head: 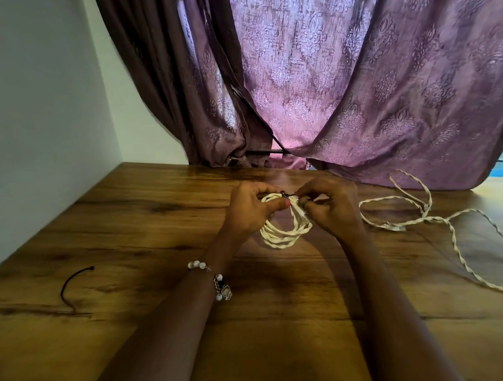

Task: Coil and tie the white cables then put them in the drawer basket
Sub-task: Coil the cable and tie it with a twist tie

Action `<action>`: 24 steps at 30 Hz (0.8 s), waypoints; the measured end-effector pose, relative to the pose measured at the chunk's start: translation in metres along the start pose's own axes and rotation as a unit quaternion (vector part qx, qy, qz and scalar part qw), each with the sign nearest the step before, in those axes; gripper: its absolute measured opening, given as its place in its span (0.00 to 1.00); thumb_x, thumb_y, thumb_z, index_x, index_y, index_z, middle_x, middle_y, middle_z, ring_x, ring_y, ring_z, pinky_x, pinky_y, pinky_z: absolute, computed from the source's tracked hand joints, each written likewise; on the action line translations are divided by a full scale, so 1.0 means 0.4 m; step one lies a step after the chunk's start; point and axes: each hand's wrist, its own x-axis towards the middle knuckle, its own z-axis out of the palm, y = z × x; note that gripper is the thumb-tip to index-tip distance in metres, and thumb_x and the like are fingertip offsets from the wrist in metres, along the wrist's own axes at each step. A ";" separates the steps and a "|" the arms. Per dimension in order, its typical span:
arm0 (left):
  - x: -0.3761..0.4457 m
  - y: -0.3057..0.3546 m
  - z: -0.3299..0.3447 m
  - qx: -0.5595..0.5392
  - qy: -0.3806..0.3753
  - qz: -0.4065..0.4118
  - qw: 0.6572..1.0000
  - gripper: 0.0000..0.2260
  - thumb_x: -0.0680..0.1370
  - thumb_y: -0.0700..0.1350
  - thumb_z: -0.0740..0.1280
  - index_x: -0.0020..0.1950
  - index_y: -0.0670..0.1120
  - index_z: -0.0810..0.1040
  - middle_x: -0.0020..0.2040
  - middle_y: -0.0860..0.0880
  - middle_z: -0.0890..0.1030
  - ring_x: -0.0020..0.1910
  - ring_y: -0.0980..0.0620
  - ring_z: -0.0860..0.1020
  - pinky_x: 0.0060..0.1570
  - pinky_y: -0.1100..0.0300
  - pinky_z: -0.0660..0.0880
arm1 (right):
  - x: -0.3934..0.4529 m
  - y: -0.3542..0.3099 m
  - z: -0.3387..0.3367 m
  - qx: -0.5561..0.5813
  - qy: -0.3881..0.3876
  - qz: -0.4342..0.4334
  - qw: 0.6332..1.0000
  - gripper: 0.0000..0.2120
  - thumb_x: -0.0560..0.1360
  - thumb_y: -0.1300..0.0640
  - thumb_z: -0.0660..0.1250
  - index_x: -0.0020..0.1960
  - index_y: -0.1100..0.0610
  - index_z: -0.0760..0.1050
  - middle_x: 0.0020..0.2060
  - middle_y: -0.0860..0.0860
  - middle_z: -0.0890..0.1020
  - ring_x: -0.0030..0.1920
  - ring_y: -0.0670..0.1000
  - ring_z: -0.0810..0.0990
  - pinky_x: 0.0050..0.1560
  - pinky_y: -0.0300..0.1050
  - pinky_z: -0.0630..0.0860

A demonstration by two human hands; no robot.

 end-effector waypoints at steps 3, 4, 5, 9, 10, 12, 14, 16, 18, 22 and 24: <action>0.002 -0.003 -0.002 0.013 -0.001 0.006 1.000 0.10 0.67 0.36 0.77 0.47 0.39 0.84 0.30 0.48 0.80 0.24 0.57 0.72 0.28 0.63 0.68 | 0.002 -0.004 0.001 -0.023 -0.008 -0.018 1.000 0.07 0.62 0.68 0.68 0.37 0.61 0.82 0.33 0.52 0.83 0.35 0.47 0.79 0.34 0.40 0.75; 0.003 -0.004 -0.003 0.014 -0.003 0.008 1.000 0.10 0.67 0.36 0.77 0.46 0.40 0.84 0.31 0.48 0.80 0.24 0.57 0.73 0.29 0.63 0.69 | 0.002 -0.005 0.002 -0.027 -0.008 -0.022 0.999 0.07 0.62 0.68 0.68 0.37 0.61 0.82 0.33 0.52 0.83 0.34 0.49 0.80 0.34 0.42 0.75; 0.003 -0.005 -0.004 0.013 -0.004 0.010 1.000 0.10 0.67 0.36 0.77 0.46 0.40 0.84 0.31 0.48 0.81 0.25 0.58 0.73 0.29 0.63 0.69 | 0.003 -0.006 0.003 -0.027 -0.006 -0.022 0.999 0.07 0.62 0.69 0.68 0.37 0.61 0.82 0.33 0.53 0.83 0.34 0.50 0.80 0.34 0.43 0.75; 0.004 -0.007 -0.004 0.013 0.001 0.007 1.000 0.10 0.66 0.36 0.77 0.46 0.40 0.84 0.32 0.47 0.81 0.25 0.57 0.74 0.30 0.62 0.69 | 0.000 -0.006 0.007 -0.019 0.006 -0.015 1.000 0.09 0.62 0.70 0.69 0.39 0.61 0.83 0.33 0.53 0.83 0.34 0.51 0.80 0.34 0.44 0.76; 0.004 -0.007 -0.004 0.014 0.002 0.006 1.000 0.10 0.66 0.36 0.77 0.46 0.40 0.84 0.32 0.47 0.81 0.25 0.56 0.74 0.29 0.62 0.69 | -0.001 -0.005 0.008 -0.020 0.009 -0.013 1.000 0.09 0.62 0.70 0.69 0.39 0.61 0.83 0.33 0.53 0.83 0.34 0.50 0.80 0.34 0.44 0.76; 0.003 -0.007 -0.004 0.015 0.005 0.004 1.000 0.11 0.66 0.36 0.77 0.47 0.40 0.84 0.32 0.47 0.81 0.25 0.55 0.74 0.29 0.62 0.70 | -0.003 -0.005 0.011 -0.021 0.017 -0.005 1.000 0.09 0.61 0.71 0.70 0.39 0.61 0.83 0.33 0.53 0.83 0.34 0.47 0.79 0.34 0.42 0.75; 0.002 -0.005 -0.004 0.016 0.007 0.002 1.000 0.11 0.66 0.36 0.77 0.47 0.40 0.84 0.34 0.45 0.82 0.26 0.54 0.75 0.29 0.61 0.71 | -0.005 -0.007 0.013 -0.022 0.023 -0.002 0.999 0.09 0.61 0.70 0.70 0.39 0.62 0.83 0.33 0.53 0.83 0.35 0.47 0.78 0.33 0.40 0.75; 0.001 -0.001 -0.003 0.015 0.009 -0.001 1.000 0.11 0.66 0.36 0.77 0.47 0.40 0.84 0.35 0.44 0.83 0.27 0.52 0.76 0.30 0.60 0.72 | -0.005 -0.009 0.014 -0.027 0.025 -0.005 0.999 0.08 0.61 0.70 0.70 0.38 0.62 0.83 0.32 0.53 0.83 0.35 0.47 0.78 0.34 0.39 0.74; 0.000 0.003 -0.002 0.013 0.012 -0.004 1.000 0.11 0.66 0.35 0.77 0.47 0.39 0.84 0.37 0.43 0.83 0.29 0.52 0.77 0.31 0.60 0.73 | -0.005 -0.009 0.014 -0.029 0.026 -0.007 0.999 0.07 0.62 0.69 0.70 0.38 0.62 0.83 0.32 0.53 0.83 0.34 0.46 0.78 0.34 0.40 0.75; -0.003 0.009 -0.002 0.020 0.018 0.000 1.000 0.11 0.66 0.35 0.77 0.47 0.40 0.84 0.39 0.43 0.84 0.31 0.52 0.79 0.32 0.59 0.75 | -0.007 -0.009 0.016 -0.043 0.025 -0.019 0.999 0.04 0.63 0.67 0.69 0.37 0.62 0.82 0.33 0.53 0.82 0.33 0.49 0.79 0.33 0.42 0.75; -0.005 0.009 -0.003 0.020 0.019 0.001 1.000 0.11 0.66 0.35 0.77 0.47 0.40 0.84 0.39 0.43 0.84 0.31 0.52 0.79 0.32 0.59 0.74 | -0.008 -0.009 0.018 -0.060 0.019 -0.028 0.998 0.05 0.63 0.67 0.69 0.37 0.62 0.82 0.33 0.53 0.82 0.33 0.50 0.78 0.33 0.43 0.74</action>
